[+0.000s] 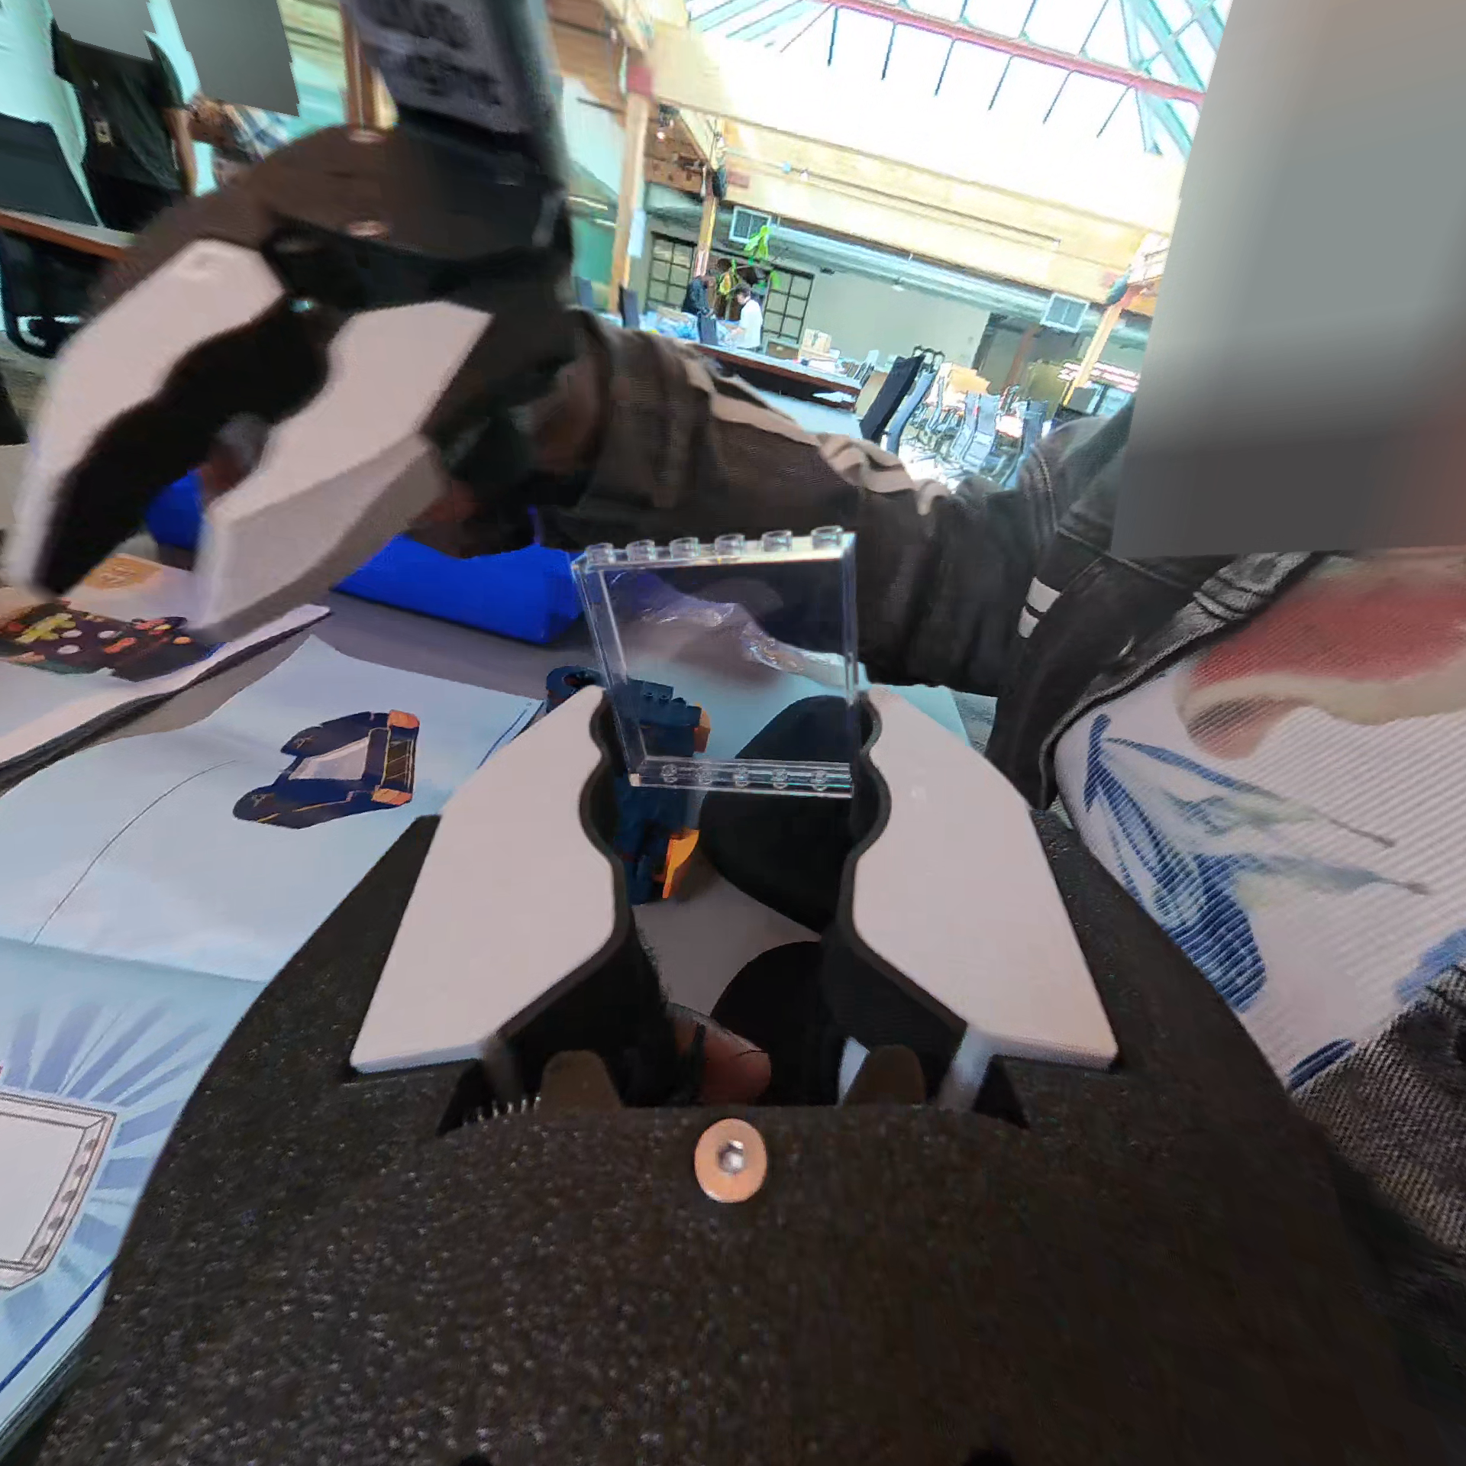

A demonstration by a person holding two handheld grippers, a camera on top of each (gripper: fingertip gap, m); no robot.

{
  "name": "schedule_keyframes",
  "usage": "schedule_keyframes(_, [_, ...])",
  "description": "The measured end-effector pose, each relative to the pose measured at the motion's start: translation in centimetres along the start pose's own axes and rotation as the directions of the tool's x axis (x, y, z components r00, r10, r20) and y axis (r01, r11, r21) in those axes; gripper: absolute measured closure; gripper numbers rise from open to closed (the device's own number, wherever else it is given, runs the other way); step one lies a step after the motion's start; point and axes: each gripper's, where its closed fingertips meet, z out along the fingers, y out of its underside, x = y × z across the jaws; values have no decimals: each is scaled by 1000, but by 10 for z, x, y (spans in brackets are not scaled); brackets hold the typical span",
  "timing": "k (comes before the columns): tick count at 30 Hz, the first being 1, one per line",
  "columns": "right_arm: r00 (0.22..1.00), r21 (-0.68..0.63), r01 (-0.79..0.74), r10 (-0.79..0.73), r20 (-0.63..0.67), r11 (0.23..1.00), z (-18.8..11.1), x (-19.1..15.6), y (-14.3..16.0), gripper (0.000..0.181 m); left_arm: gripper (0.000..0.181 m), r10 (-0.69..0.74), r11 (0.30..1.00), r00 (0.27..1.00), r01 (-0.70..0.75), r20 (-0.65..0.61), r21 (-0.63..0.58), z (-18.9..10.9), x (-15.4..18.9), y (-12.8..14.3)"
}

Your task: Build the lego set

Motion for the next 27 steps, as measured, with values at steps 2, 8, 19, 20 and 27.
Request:
schedule_keyframes(2, [1000, -73, 8, -7, 15, 997, 28, 15, 2, 161, 125, -11, 1000, 1000, 11, -16, 17, -1, 2, -2])
schedule_keyframes(8, [989, -356, 23, 30, 142, 934, 95, 25, 47, 161, 125, -31, 998, 999, 32, -25, 48, -5, 1, -5])
schedule_keyframes(19, [980, -226, 97, -53, 192, 969, 80, 20, 50, 174, 125, -37, 998, 993, 43, -116, 50, -12, 9, -7])
schedule_keyframes(20, [970, -170, 114, -73, 231, 979, 65, 13, 40, 174, 125, -14, 999, 987, 21, -163, 44, -15, 13, -6])
schedule_keyframes(27, [789, 163, 304, -344, 509, 939, -60, -72, -33, 174, 125, 26, 995, 830, -76, -557, -68, -31, 43, 2])
